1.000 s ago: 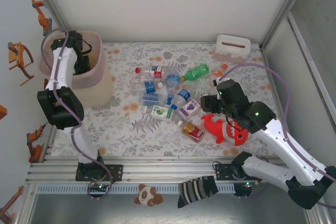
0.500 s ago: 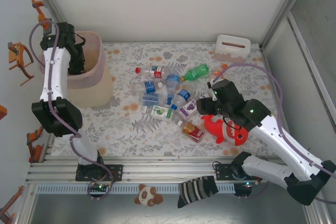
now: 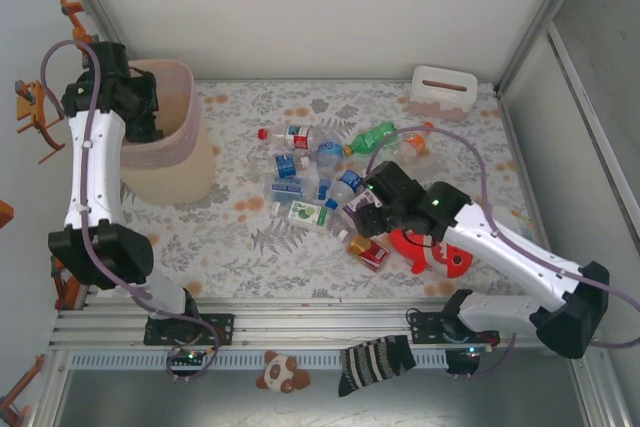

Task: Put the plastic bottles in the bin

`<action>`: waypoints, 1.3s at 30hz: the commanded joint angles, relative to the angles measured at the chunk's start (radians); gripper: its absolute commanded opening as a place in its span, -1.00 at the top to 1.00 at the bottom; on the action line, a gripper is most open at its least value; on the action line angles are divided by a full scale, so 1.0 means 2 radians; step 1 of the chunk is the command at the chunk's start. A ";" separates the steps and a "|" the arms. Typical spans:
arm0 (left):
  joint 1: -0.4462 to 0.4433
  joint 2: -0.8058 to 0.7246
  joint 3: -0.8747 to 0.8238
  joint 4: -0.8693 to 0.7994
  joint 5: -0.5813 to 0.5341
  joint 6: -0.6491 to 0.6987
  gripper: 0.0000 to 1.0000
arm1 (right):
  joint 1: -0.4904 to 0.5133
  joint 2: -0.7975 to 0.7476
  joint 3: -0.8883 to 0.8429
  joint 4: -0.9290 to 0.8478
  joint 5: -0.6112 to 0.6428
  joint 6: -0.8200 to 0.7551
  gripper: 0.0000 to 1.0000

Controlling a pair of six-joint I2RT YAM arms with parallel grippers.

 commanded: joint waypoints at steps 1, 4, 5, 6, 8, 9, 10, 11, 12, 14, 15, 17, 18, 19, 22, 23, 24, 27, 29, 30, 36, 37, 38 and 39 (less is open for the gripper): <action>-0.008 -0.041 -0.035 0.097 0.043 0.083 -0.74 | 0.021 0.028 0.019 -0.030 0.023 -0.015 -0.39; -0.013 -0.072 -0.056 0.130 0.059 0.142 -0.73 | 0.033 0.061 0.027 -0.040 0.026 -0.027 -0.39; -0.015 -0.081 -0.064 0.142 0.067 0.160 -0.72 | 0.036 0.071 0.029 -0.042 0.026 -0.031 -0.39; -0.016 -0.093 -0.075 0.154 0.074 0.179 -0.71 | 0.038 0.081 0.030 -0.043 0.024 -0.035 -0.39; -0.018 -0.120 -0.104 0.191 0.097 0.211 -0.69 | 0.040 0.100 0.031 -0.045 0.018 -0.043 -0.40; -0.021 -0.138 -0.125 0.211 0.104 0.228 -0.68 | 0.040 0.107 0.032 -0.045 0.015 -0.046 -0.40; -0.025 -0.152 -0.141 0.223 0.108 0.243 -0.67 | 0.040 0.114 0.031 -0.045 0.013 -0.050 -0.40; -0.026 -0.163 -0.150 0.229 0.111 0.259 -0.67 | 0.040 0.120 0.031 -0.044 0.010 -0.053 -0.40; -0.029 -0.175 -0.160 0.234 0.115 0.280 -0.67 | 0.040 0.128 0.031 -0.044 0.008 -0.056 -0.41; -0.033 -0.194 -0.176 0.239 0.116 0.305 -0.66 | 0.040 0.139 0.029 -0.042 0.008 -0.062 -0.42; -0.034 -0.205 -0.189 0.248 0.130 0.319 -0.66 | 0.040 0.146 0.028 -0.043 0.004 -0.066 -0.43; -0.039 -0.223 -0.213 0.266 0.150 0.337 -0.65 | 0.040 0.155 0.021 -0.044 0.001 -0.069 -0.43; -0.040 -0.232 -0.227 0.273 0.164 0.345 -0.65 | 0.040 0.157 0.015 -0.042 -0.002 -0.069 -0.44; -0.043 -0.242 -0.241 0.282 0.178 0.351 -0.64 | 0.040 0.158 0.007 -0.038 -0.005 -0.068 -0.44; -0.056 -0.269 -0.276 0.291 0.196 0.362 -0.63 | 0.040 0.161 -0.013 -0.026 -0.016 -0.058 -0.48; -0.060 -0.276 -0.285 0.292 0.202 0.368 -0.63 | 0.041 0.162 -0.017 -0.022 -0.021 -0.054 -0.49; -0.064 -0.285 -0.296 0.292 0.202 0.373 -0.63 | 0.041 0.163 -0.024 -0.017 -0.020 -0.047 -0.53; -0.073 -0.313 -0.325 0.291 0.201 0.377 -0.66 | 0.041 0.170 -0.043 -0.004 -0.023 -0.030 -0.60; -0.078 -0.329 -0.342 0.291 0.197 0.376 -0.67 | 0.040 0.173 -0.058 0.011 -0.027 -0.016 -0.63; -0.079 -0.336 -0.349 0.291 0.195 0.376 -0.67 | 0.041 0.174 -0.064 0.019 -0.031 -0.009 -0.63; -0.090 -0.359 -0.373 0.283 0.186 0.364 -0.67 | 0.044 0.177 -0.106 0.065 -0.053 0.030 -0.66; -0.092 -0.359 -0.376 0.282 0.186 0.362 -0.67 | 0.047 0.174 -0.111 0.069 -0.052 0.037 -0.65; -0.096 -0.359 -0.378 0.282 0.186 0.361 -0.66 | 0.050 0.171 -0.115 0.073 -0.052 0.044 -0.65; -0.100 -0.360 -0.380 0.281 0.185 0.361 -0.66 | 0.053 0.168 -0.120 0.078 -0.051 0.053 -0.64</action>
